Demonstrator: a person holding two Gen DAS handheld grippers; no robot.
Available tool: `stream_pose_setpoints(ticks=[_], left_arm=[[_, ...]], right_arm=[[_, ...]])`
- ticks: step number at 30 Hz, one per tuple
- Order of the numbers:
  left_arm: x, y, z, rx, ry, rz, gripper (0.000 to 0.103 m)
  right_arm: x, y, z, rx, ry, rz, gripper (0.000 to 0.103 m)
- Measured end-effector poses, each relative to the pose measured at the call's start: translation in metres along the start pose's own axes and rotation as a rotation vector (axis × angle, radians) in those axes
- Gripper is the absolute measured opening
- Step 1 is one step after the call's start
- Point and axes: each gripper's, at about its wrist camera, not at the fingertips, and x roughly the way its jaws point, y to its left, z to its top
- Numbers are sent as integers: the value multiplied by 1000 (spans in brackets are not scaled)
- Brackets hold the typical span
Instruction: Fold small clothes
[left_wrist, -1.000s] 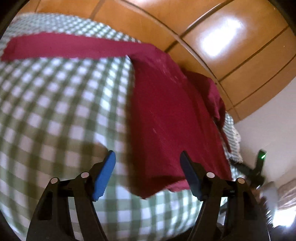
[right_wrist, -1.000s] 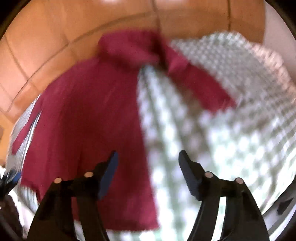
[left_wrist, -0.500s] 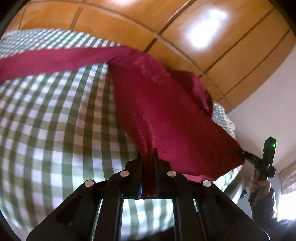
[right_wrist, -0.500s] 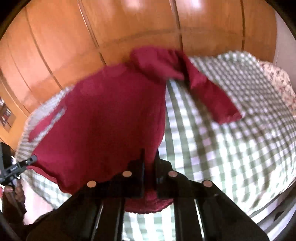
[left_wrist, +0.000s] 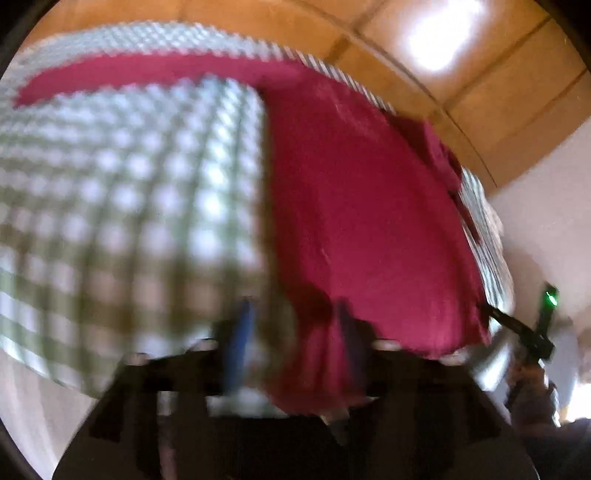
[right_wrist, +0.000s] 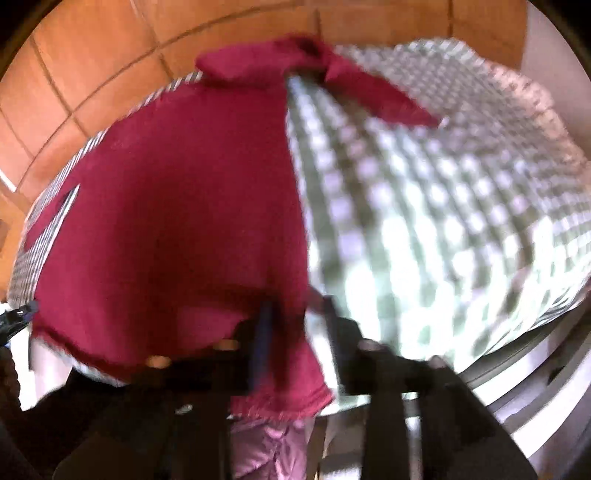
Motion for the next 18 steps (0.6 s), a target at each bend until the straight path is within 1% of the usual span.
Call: stream_pose_setpoints(ticks=[1,2,3,4,5,6,7,8,10,11,12,13,14,15,16,17,18], left_arm=[[-7,9,6,-22,-41,25,63],[-12,20,14,-51,-70,50,63],[-17,36,24,-104,-99,102,63],[-21,49,31,-148,-120,147,63],[-25,63,38,-190,-142,187,63],[-32,83,47,-239,-186,244,65],[-37,96,53,-271,-211,288,69],[-42,113,59,-311,-236,329,69],[-52,142,70,-386,-273,367,69],[-58,155,77,-418,-295,395,69],[-63,170,85,-446,-321,427,72],[-66,181,93,-457,-336,440,74],[-69,193,102,-469,-350,456,74],[-70,204,111,-484,-356,466,74],[-70,209,117,-488,-356,461,74],[-68,214,123,-484,-350,448,74],[-65,218,130,-482,-347,453,74]], right_arm=[[-7,7,8,-14,-41,0,59],[-9,13,13,-28,-62,10,63],[-10,22,19,-46,-82,24,67],[-10,31,23,-61,-100,37,75],[-8,47,29,-83,-115,64,77],[-4,60,31,-106,-117,93,77],[2,77,33,-132,-113,120,78],[12,100,35,-173,-105,139,81],[26,127,31,-229,-98,157,83],[36,146,29,-259,-81,182,83],[41,155,28,-269,-70,196,83],[48,164,26,-275,-58,210,84],[57,173,25,-275,-44,222,84],[63,179,23,-273,-32,226,84],[71,185,22,-266,-16,225,85],[74,191,21,-260,-11,218,89],[76,189,22,-258,-10,217,91]])
